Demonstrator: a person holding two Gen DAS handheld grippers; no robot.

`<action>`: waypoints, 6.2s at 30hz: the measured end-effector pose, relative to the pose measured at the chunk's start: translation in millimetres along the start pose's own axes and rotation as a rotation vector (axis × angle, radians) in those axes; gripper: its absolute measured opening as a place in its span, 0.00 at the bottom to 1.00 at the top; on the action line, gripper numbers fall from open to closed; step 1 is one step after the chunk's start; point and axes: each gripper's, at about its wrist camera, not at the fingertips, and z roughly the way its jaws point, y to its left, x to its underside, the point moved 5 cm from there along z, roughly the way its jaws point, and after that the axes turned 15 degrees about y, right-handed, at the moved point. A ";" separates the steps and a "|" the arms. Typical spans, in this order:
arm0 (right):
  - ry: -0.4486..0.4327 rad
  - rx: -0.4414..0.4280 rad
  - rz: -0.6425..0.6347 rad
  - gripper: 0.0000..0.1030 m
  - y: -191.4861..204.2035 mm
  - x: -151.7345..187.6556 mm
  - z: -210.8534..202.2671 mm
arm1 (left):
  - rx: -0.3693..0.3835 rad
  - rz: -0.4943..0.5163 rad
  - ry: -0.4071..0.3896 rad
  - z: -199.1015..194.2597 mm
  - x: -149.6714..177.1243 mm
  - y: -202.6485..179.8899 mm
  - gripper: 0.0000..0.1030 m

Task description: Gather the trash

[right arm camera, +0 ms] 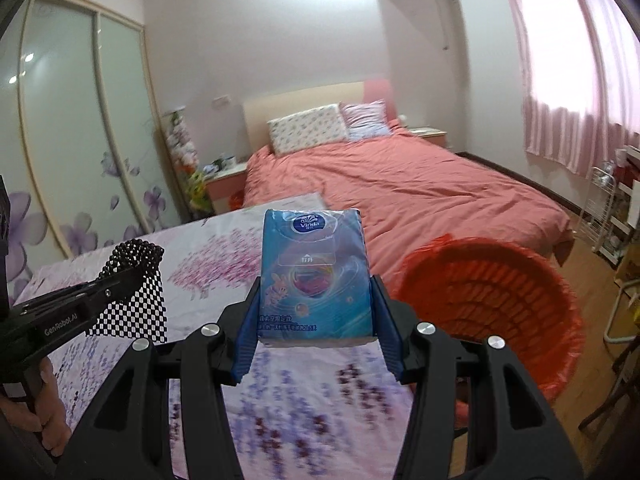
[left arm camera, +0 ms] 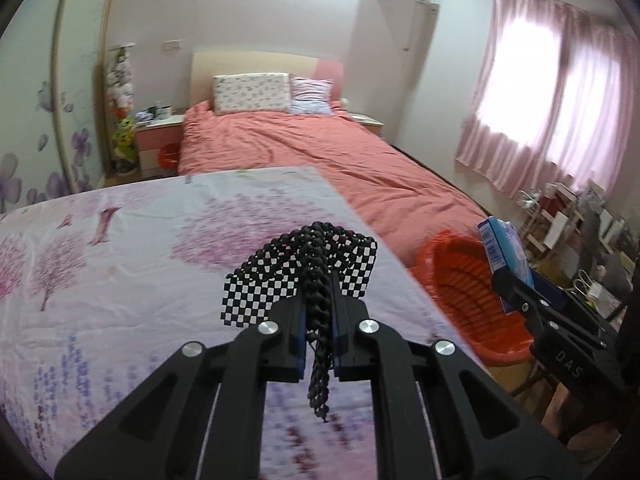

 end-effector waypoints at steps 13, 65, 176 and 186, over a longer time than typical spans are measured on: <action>-0.041 0.063 0.192 0.50 -87.0 -1.4 -7.0 | 0.138 0.148 0.039 43.3 -16.7 -114.6 0.10; -0.218 0.443 0.086 0.98 -35.9 77.1 -121.0 | -0.331 -0.101 -0.056 -73.3 124.5 -20.5 0.96; -0.038 0.398 0.137 0.98 -30.9 111.6 -105.9 | -0.289 -0.112 -0.064 -97.8 160.7 -45.9 0.96; -0.039 0.398 0.138 0.98 -31.6 111.4 -106.3 | -0.291 -0.118 -0.064 -97.6 161.4 -44.5 0.96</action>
